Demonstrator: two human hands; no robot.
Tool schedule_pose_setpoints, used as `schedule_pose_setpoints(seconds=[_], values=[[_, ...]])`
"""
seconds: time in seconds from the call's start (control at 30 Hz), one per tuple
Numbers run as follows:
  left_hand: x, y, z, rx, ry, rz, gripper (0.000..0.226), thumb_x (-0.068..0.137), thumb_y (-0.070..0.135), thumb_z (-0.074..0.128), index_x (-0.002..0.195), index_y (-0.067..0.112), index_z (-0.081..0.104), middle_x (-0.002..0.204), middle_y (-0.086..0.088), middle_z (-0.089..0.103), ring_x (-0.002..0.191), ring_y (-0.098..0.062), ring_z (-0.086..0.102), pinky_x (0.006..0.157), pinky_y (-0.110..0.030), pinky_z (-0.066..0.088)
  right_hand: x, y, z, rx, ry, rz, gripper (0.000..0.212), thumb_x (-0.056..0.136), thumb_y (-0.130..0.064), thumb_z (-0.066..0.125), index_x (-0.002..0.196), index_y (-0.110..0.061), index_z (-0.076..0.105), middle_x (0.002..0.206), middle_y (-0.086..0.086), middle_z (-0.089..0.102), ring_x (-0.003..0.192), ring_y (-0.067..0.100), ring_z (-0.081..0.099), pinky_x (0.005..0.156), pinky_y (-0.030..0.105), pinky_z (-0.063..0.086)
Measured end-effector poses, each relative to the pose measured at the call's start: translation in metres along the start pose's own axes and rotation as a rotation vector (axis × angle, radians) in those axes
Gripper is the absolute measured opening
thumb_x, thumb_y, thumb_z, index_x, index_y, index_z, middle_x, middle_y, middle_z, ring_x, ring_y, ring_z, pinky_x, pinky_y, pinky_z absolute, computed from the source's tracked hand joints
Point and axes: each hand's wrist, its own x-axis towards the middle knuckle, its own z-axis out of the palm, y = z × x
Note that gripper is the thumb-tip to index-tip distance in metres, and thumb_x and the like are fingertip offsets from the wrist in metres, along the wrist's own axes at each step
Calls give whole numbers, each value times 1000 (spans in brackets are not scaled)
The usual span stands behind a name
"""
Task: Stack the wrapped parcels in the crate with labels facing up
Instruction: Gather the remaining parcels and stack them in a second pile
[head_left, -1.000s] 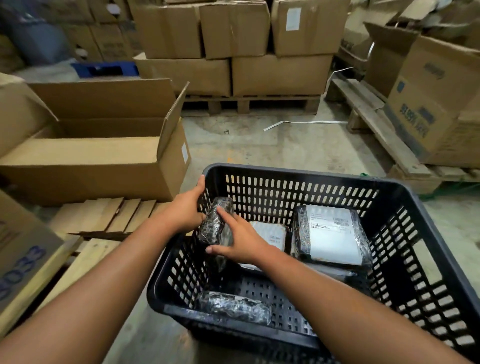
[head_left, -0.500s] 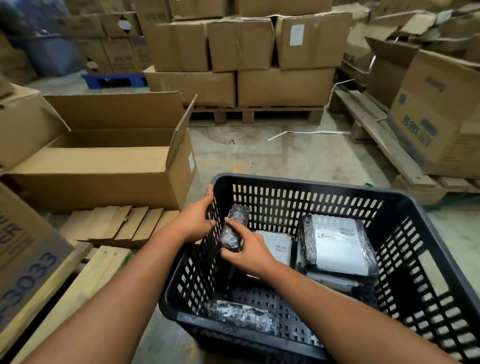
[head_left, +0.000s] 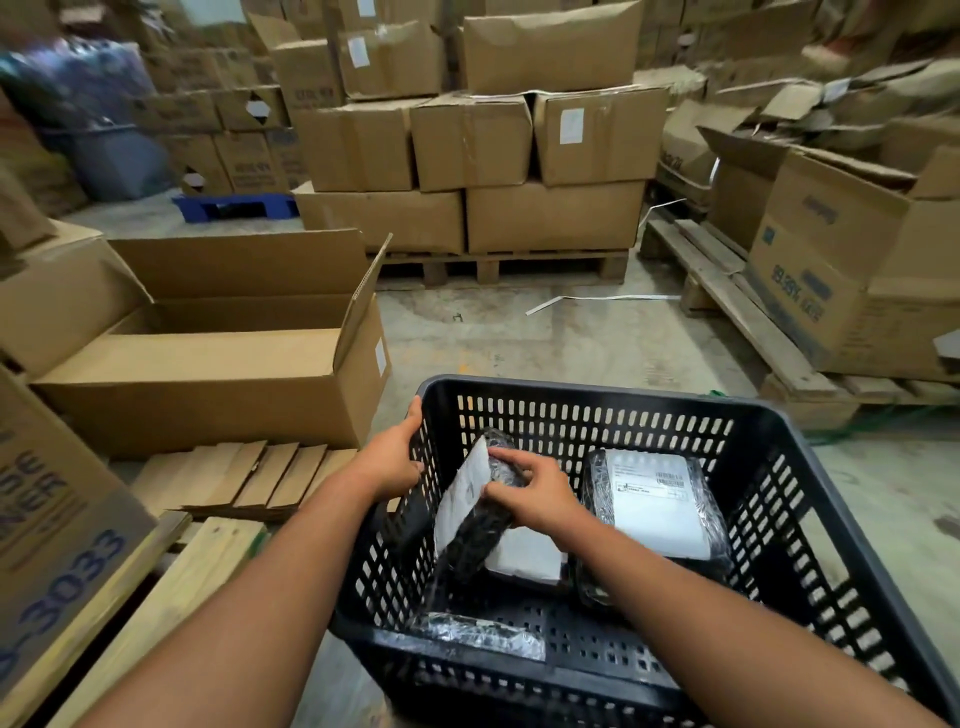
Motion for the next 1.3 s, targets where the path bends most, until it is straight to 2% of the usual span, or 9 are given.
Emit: schedule_pose_setpoints(seconds=[0.1, 0.2, 0.33, 0.47, 0.63, 0.77, 0.93, 1.1, 1.3], values=[[-1, 1, 1, 164, 9, -12, 99, 95, 20, 65, 157, 35, -10, 165, -20, 11, 146, -44, 25, 116, -50, 32, -9, -25, -30, 22, -19, -51, 51, 78, -15, 80, 123, -40, 74, 112, 6, 71, 91, 24, 75, 66, 35, 65], [-2, 15, -3, 151, 58, 239, 96, 90, 32, 72, 155, 49, 3, 159, -3, -32, 143, -34, -33, 117, -57, -9, -18, -48, -61, 34, 13, -96, 54, 72, -23, 81, 118, -49, 72, 99, 4, 78, 79, 21, 74, 66, 35, 62], [-5, 43, -3, -212, -64, 433, 96, 83, 39, 78, 147, 65, 11, 166, 6, -2, 151, -24, -15, 122, -52, 7, -23, -66, -99, 92, 22, -98, 52, 68, -33, 77, 116, -51, 69, 80, 3, 70, 71, 24, 48, 58, 31, 40], [-6, 53, 11, -592, -173, 445, 95, 81, 35, 81, 147, 61, 18, 152, 20, 41, 137, -3, 43, 112, -32, 40, -22, -78, -122, 158, 11, -81, 39, 70, -33, 73, 107, -46, 73, 72, -5, 67, 61, 15, 58, 50, 29, 48], [3, 61, 29, -735, -126, 457, 91, 80, 35, 83, 146, 61, 26, 135, 37, 53, 123, 9, 53, 95, -18, 49, -26, -81, -134, 254, 108, -86, 34, 86, -26, 77, 117, -34, 67, 83, 4, 73, 59, 11, 64, 48, 29, 52], [12, 52, 30, -836, -113, 411, 90, 78, 29, 84, 148, 54, 33, 133, 28, 59, 116, 2, 62, 91, -26, 55, -33, -82, -119, 125, 114, -194, 49, 89, -34, 79, 132, -45, 59, 138, 14, 63, 116, 25, 65, 95, 55, 57], [18, 36, 24, -906, -100, 329, 94, 69, 32, 87, 147, 52, 38, 130, 16, 64, 110, -7, 67, 86, -31, 58, -40, -80, -103, -476, -167, -160, 133, 52, -60, 96, 155, -61, 12, 172, 2, -4, 158, 23, 0, 125, 50, 18], [16, 36, 33, -600, -81, 341, 116, 63, 42, 91, 155, 47, 20, 146, 33, 36, 119, 20, 47, 92, -11, 48, -33, -55, -88, -662, -234, -66, 160, 48, -49, 101, 153, -57, -19, 160, 15, -40, 155, 30, -12, 121, 40, 20], [13, 26, 73, -161, -241, 195, 174, 35, 58, 97, 146, 40, -36, 164, -2, -24, 152, -22, -7, 121, -46, 13, -22, -23, -74, -734, -253, 13, 160, 50, -40, 101, 156, -48, -19, 161, 17, -39, 156, 39, 2, 119, 41, 28]])
